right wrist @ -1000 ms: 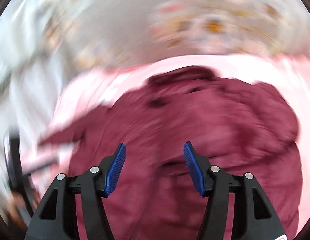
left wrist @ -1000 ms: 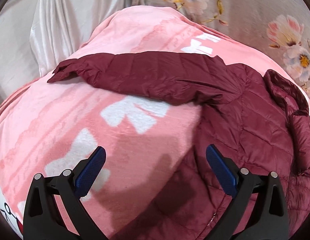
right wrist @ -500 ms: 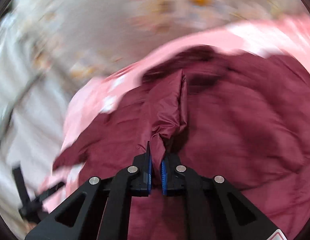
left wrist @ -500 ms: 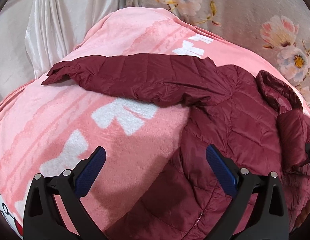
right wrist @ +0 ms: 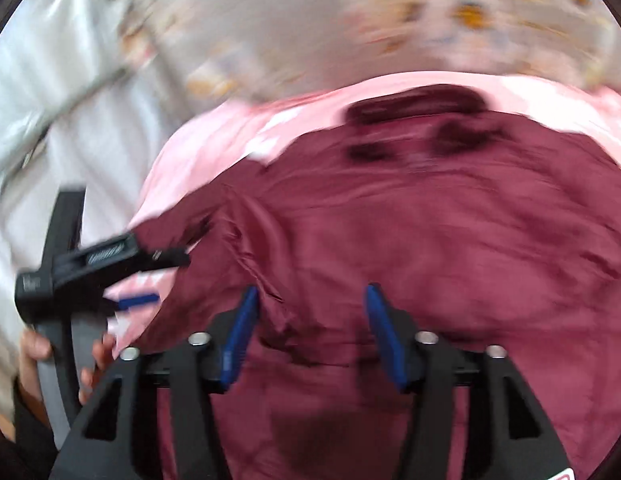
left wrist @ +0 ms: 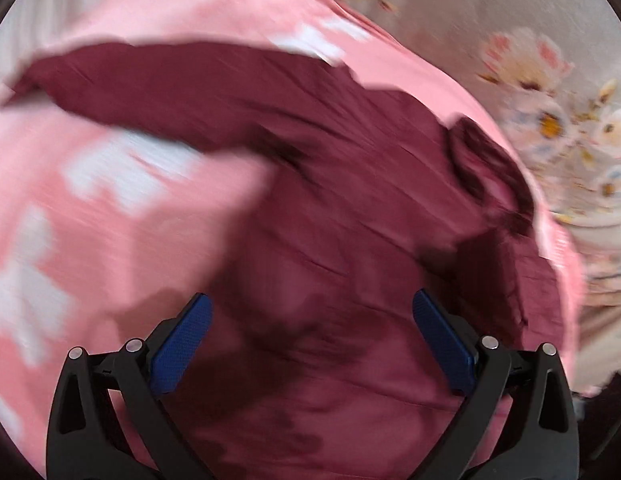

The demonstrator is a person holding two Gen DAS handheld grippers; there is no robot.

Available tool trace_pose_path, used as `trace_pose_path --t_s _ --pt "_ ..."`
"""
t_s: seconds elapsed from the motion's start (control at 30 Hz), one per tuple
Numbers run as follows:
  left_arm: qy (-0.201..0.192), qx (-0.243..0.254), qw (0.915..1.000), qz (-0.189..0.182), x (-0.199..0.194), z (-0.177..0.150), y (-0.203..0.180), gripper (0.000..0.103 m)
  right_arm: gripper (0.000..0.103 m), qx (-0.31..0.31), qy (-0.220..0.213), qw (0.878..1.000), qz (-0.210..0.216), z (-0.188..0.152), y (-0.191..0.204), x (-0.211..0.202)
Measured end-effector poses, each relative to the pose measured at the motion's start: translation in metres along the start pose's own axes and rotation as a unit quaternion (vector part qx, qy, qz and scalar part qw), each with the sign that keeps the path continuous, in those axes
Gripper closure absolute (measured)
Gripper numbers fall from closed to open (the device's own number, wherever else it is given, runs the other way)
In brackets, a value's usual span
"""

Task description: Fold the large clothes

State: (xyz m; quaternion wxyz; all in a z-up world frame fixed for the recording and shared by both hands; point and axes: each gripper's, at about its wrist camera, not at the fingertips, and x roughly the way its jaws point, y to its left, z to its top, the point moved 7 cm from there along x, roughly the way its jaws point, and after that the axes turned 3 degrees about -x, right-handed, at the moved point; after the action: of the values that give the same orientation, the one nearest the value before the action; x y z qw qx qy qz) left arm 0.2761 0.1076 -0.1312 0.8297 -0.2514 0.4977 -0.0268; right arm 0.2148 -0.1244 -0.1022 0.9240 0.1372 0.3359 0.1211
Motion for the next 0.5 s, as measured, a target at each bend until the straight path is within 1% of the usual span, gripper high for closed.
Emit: trace_pose_path --t_s 0.07,0.13,0.2,0.27,0.33,0.4,0.47,0.5 --pt "0.037 -0.009 0.9984 -0.042 0.015 -0.011 -0.024 0.005 0.043 0.029 -0.003 1.000 -0.006 -0.003 -0.023 -0.013" --pt "0.059 -0.011 0.9959 -0.068 0.023 -0.021 -0.043 0.005 0.043 0.049 -0.010 0.999 -0.007 -0.007 -0.039 -0.025" --pt "0.059 -0.012 0.9948 -0.082 0.024 -0.027 -0.058 0.005 0.043 0.058 -0.007 0.998 0.005 -0.014 -0.041 -0.027" --pt "0.053 -0.010 0.9952 -0.081 0.021 -0.030 -0.064 0.005 0.043 0.055 -0.005 0.998 0.006 -0.022 -0.042 -0.034" --pt "0.050 -0.007 0.9968 -0.062 0.025 -0.032 -0.064 0.005 0.043 0.050 -0.010 0.999 -0.006 -0.023 -0.047 -0.037" --pt "0.059 -0.017 0.9964 -0.059 0.028 -0.035 -0.062 0.005 0.043 0.055 -0.017 0.998 -0.025 -0.024 -0.050 -0.041" --pt "0.055 -0.032 0.9959 -0.064 0.022 -0.037 -0.057 0.005 0.043 0.075 -0.026 0.996 -0.041 -0.023 -0.065 -0.049" --pt "0.051 -0.037 0.9959 -0.066 0.017 -0.038 -0.053 0.005 0.043 0.092 -0.033 0.994 -0.053 -0.022 -0.078 -0.056"
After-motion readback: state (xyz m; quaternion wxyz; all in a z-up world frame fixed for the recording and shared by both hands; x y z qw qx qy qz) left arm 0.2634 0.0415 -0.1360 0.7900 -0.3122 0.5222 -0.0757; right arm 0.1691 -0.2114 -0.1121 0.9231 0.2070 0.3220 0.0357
